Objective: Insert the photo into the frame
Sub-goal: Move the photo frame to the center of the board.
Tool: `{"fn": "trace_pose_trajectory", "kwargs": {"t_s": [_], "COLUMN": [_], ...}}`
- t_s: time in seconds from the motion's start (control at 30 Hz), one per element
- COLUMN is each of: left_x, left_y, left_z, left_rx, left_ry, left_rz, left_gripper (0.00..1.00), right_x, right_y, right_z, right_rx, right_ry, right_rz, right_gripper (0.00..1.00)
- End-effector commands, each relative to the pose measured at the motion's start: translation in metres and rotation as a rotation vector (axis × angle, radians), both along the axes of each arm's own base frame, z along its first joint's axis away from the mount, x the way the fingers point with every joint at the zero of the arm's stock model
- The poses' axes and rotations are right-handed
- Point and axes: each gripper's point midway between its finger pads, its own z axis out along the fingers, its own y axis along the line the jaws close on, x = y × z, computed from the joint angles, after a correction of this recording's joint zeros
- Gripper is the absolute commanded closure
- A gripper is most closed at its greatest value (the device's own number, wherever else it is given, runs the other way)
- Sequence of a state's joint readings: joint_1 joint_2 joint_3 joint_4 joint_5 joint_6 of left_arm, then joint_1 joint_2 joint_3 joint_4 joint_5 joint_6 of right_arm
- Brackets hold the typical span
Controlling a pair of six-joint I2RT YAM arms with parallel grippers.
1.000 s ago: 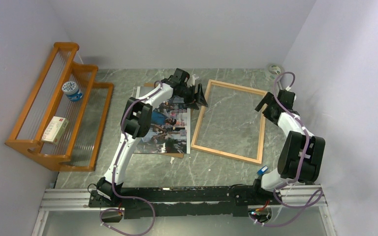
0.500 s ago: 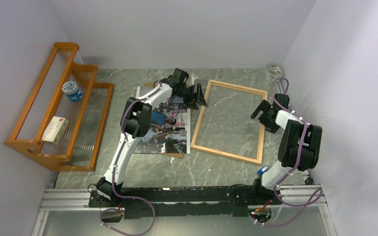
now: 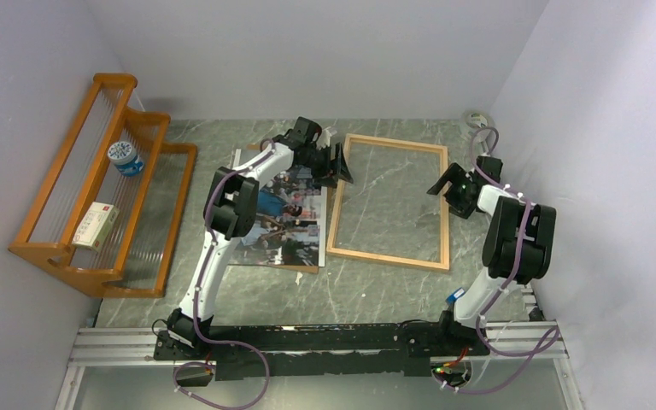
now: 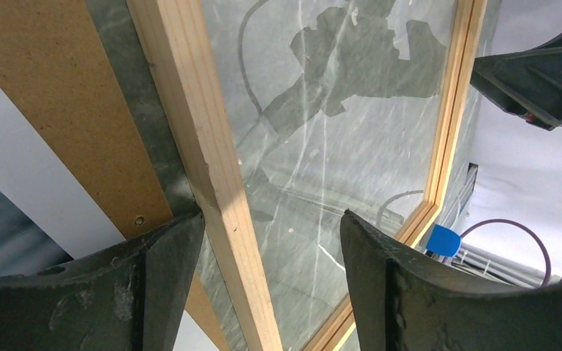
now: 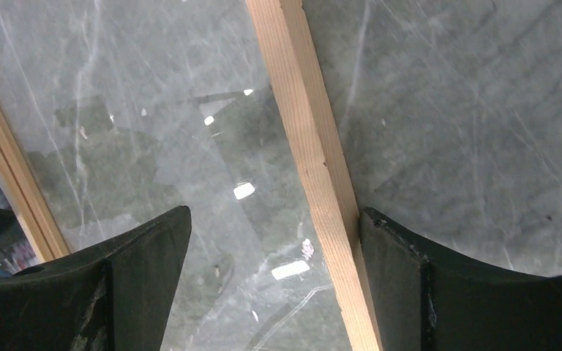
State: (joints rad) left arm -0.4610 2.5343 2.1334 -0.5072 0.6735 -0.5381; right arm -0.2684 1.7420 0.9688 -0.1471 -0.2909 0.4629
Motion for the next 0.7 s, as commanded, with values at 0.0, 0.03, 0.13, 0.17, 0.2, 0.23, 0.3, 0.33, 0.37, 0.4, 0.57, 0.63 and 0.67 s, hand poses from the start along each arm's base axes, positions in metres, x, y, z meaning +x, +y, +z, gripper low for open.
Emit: {"fn": "trace_pose_trajectory", "kwargs": {"t_s": [0.0, 0.03, 0.13, 0.17, 0.2, 0.23, 0.3, 0.33, 0.37, 0.4, 0.57, 0.63, 0.67], "left_x": [-0.002, -0.002, 0.000, 0.001, 0.003, 0.004, 0.008, 0.009, 0.011, 0.013, 0.013, 0.009, 0.007], "left_y": [0.032, 0.033, 0.041, 0.044, 0.048, 0.052, 0.060, 0.064, 0.070, 0.075, 0.098, 0.110, 0.115], "left_z": [-0.044, -0.043, -0.035, -0.031, -0.024, -0.021, -0.009, -0.001, 0.005, 0.015, 0.056, 0.068, 0.073], "left_rx": [0.186, 0.190, 0.213, 0.217, 0.218, 0.219, 0.213, 0.210, 0.210, 0.207, 0.176, 0.180, 0.178], "left_ry": [0.025, 0.024, 0.011, 0.007, 0.002, 0.000, -0.010, -0.019, -0.028, -0.044, -0.096, -0.102, -0.104], "left_rz": [0.047, 0.044, 0.049, 0.053, 0.058, 0.065, 0.077, 0.084, 0.092, 0.099, 0.125, 0.142, 0.146], "left_gripper": [0.23, 0.22, 0.21, 0.20, 0.19, 0.19, 0.17, 0.16, 0.15, 0.14, 0.10, 0.09, 0.08], "right_x": [0.031, 0.032, 0.035, 0.033, 0.033, 0.032, 0.032, 0.032, 0.034, 0.035, 0.047, 0.051, 0.053], "right_y": [0.007, 0.001, -0.020, -0.027, -0.036, -0.042, -0.050, -0.052, -0.051, -0.048, -0.006, 0.030, 0.049], "right_z": [0.021, 0.023, 0.032, 0.035, 0.041, 0.046, 0.059, 0.066, 0.076, 0.083, 0.115, 0.126, 0.132], "right_rx": [0.016, -0.008, -0.089, -0.116, -0.151, -0.175, -0.207, -0.217, -0.220, -0.221, -0.183, -0.151, -0.136], "right_ry": [-0.084, -0.078, -0.055, -0.040, -0.038, -0.034, -0.044, -0.055, -0.077, -0.092, -0.158, -0.193, -0.211], "right_rz": [0.013, -0.012, -0.097, -0.128, -0.167, -0.193, -0.231, -0.240, -0.241, -0.233, -0.136, -0.067, -0.034], "right_gripper": [0.13, 0.13, 0.12, 0.12, 0.12, 0.12, 0.12, 0.12, 0.12, 0.12, 0.12, 0.13, 0.13]}}
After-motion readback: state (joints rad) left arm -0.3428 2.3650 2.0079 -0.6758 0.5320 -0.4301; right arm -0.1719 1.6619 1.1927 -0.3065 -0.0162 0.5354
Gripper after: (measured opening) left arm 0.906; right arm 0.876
